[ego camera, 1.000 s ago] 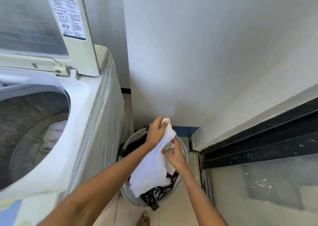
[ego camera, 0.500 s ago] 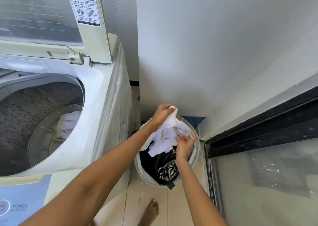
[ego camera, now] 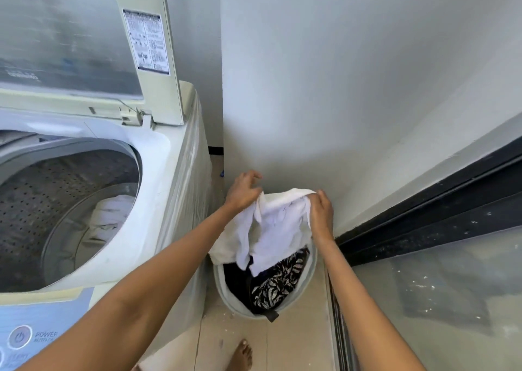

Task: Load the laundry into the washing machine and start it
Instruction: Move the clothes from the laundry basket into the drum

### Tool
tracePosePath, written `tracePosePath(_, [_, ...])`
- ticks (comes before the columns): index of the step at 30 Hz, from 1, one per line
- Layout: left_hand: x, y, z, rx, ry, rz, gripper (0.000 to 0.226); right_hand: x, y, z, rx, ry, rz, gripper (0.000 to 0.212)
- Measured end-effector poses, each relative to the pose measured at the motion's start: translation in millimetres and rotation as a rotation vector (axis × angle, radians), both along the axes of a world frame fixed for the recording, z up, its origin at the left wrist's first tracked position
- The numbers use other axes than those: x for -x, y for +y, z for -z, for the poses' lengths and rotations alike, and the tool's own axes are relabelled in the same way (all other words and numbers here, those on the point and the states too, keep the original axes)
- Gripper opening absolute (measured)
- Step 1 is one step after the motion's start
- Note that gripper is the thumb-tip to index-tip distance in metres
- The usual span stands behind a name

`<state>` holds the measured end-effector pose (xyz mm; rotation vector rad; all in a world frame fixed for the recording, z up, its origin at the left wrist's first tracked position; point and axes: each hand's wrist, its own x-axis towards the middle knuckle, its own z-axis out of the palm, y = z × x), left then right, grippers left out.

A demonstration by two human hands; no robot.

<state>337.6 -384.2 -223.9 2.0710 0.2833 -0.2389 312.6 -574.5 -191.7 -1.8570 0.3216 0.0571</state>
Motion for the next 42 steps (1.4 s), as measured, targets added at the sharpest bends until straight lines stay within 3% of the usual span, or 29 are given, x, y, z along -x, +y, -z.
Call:
tracePosePath(2, [8.1, -4.4, -18.0, 0.077, -0.101, 0.062, 0.053, -8.1, 5.3, -30.1, 0.047, -0.02, -0.081, 0.022])
tracePosePath(5, [11.5, -19.2, -69.0, 0.342, -0.157, 0.114, 0.054, -17.2, 18.7, -72.9, 0.019, -0.07, -0.12, 0.028])
tracePosePath(7, [10.2, -24.1, -109.9, 0.447, -0.103, 0.238, 0.044, -18.3, 27.7, -107.6, -0.034, -0.079, -0.151, 0.025])
tracePosePath(11, [0.7, -19.1, -183.5, 0.327, -0.127, 0.358, 0.008, -17.6, 28.8, -177.3, -0.159, -0.115, -0.215, 0.007])
tracePosePath(12, [0.2, -16.4, -202.5, 0.318, -0.164, 0.355, 0.012, -15.8, 22.6, -192.1, -0.197, -0.11, -0.245, 0.016])
tracePosePath(14, [-1.4, -10.7, -239.3, 0.34, -0.233, 0.345, 0.025, -11.0, 9.6, -218.7, -0.198, -0.075, -0.345, 0.053])
tracePosePath(16, [3.7, -4.8, -291.1, 0.439, -0.305, 0.345, 0.021, -3.9, -0.4, -244.1, -0.068, -0.06, -0.464, 0.069])
tracePosePath(20, [11.8, 11.4, -396.3, 0.656, -0.416, 0.405, 0.015, 21.2, 10.8, -290.2, 0.209, -0.003, -0.644, 0.042])
tracePosePath(24, [10.0, 44.2, -464.9, 0.45, -0.669, 0.436, 0.023, 22.6, 24.2, -330.2, 0.278, -0.2, -0.394, 0.031])
tracePosePath(27, [6.9, 84.2, -480.1, 0.292, -0.769, 0.217, 0.019, 15.6, 22.6, -366.8, 0.48, -0.314, -0.161, 0.019])
tracePosePath(29, [8.6, 108.3, -479.3, 0.104, -0.748, 0.166, 0.027, 13.6, 20.0, -397.2, 0.538, -0.379, -0.08, 0.022])
tracePosePath(31, [14.6, 125.9, -478.2, -0.154, -0.663, 0.16, 0.029, 14.1, 19.8, -429.2, 0.523, -0.453, -0.074, 0.014])
tracePosePath(33, [20.6, 137.8, -475.6, -0.388, -0.633, 0.083, 0.024, 17.8, 24.4, -454.7, 0.505, -0.504, -0.121, 0.024])
tracePosePath(35, [24.8, 144.5, -476.0, -0.35, -0.63, 0.01, 0.024, 21.8, 31.1, -473.0, 0.461, -0.561, -0.125, 0.024])
tracePosePath(39, [40.1, 149.5, -485.7, 0.08, -0.527, -0.018, 0.017, 26.6, 47.7, -500.7, 0.313, -0.68, -0.109, 0.025])
tracePosePath(42, [46.4, 151.1, -487.2, 0.131, -0.545, 0.054, 0.031, 25.6, 55.8, -510.2, 0.442, -0.689, -0.053, 0.023])
